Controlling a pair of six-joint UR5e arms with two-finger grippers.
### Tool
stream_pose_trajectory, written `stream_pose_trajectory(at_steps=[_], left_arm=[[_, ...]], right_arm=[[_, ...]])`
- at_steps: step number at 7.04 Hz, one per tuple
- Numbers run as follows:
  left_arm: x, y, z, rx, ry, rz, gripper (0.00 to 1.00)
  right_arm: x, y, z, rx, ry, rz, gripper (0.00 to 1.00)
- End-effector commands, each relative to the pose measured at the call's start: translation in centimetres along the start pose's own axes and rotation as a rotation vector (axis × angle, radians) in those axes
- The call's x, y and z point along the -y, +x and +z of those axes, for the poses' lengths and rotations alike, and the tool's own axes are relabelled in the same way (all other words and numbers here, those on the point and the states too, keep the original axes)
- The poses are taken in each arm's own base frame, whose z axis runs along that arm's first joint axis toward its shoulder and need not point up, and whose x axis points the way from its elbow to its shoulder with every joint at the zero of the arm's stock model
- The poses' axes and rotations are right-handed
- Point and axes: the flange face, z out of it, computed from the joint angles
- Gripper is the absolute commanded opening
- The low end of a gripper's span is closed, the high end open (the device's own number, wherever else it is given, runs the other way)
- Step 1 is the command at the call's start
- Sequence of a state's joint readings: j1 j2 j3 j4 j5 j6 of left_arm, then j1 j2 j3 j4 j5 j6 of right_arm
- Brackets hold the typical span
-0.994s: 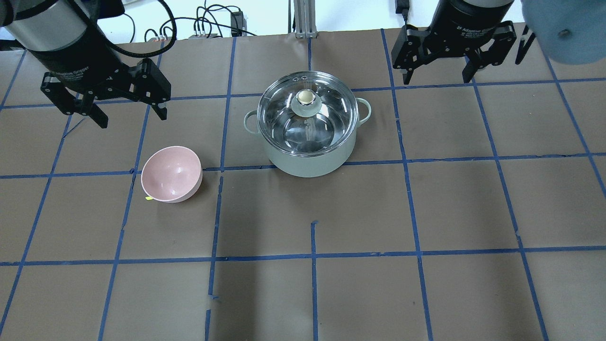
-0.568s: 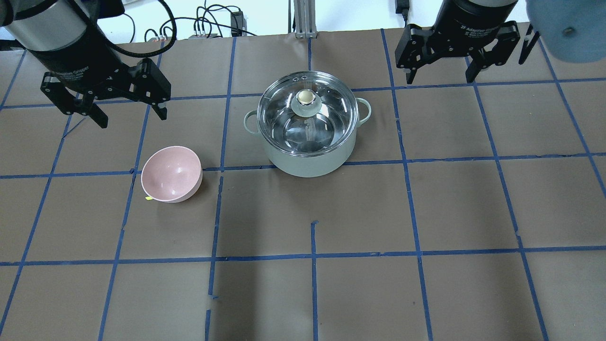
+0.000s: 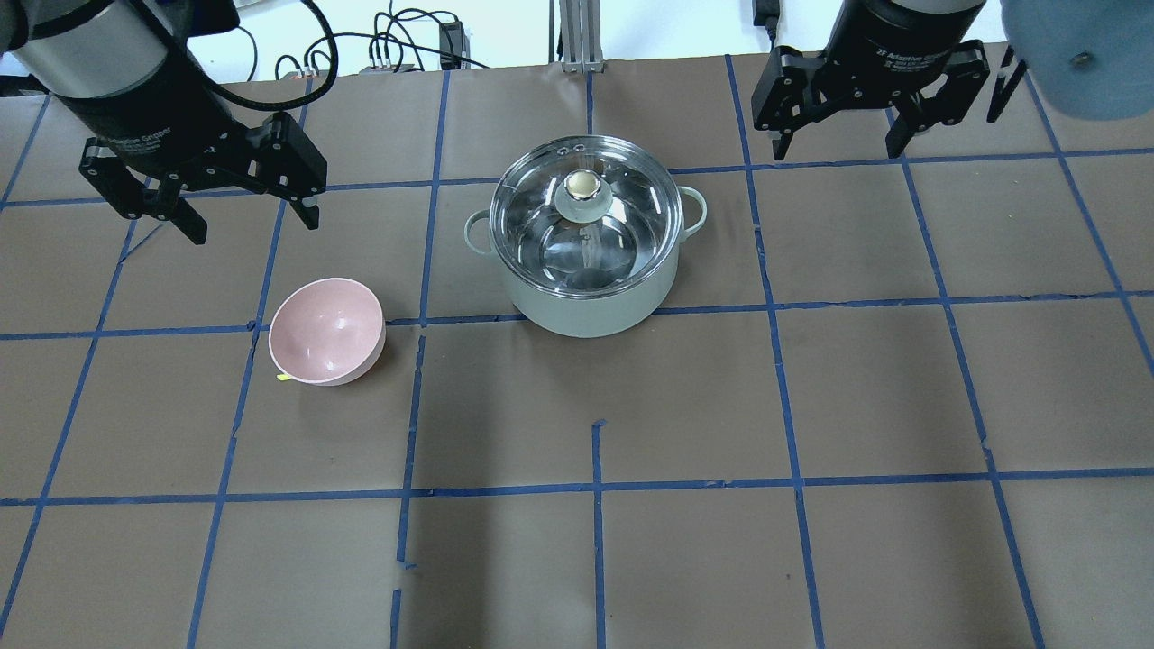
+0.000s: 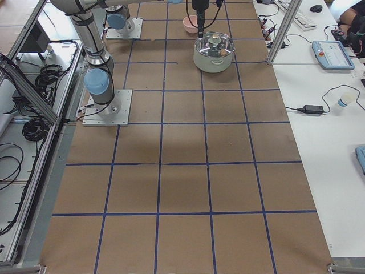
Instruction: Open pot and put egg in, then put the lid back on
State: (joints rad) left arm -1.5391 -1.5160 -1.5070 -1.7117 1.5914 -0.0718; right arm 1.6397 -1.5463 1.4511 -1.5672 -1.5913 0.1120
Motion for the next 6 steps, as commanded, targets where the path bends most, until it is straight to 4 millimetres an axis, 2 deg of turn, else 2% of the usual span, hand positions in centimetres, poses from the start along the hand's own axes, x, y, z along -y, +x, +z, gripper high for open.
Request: stream_pose_trajectory(at_steps=[1,2,6], left_arm=[[0.07,-0.07,0.01,0.005,0.001,0.008,1.0],[0.34,-0.48,0.08,0.005,-0.001,0.052,1.0],[0.23,-0.16,0.15,0.001,-0.002,0.05,1.0]], right_arm=[[0.0,-0.01,0.0,0.001,0.0,0.0,1.0],[0.02,-0.01,-0.02,0.001,0.002,0.0,1.0],[0.03,-0.03,-0.04,0.002,0.003,0.0,1.0]])
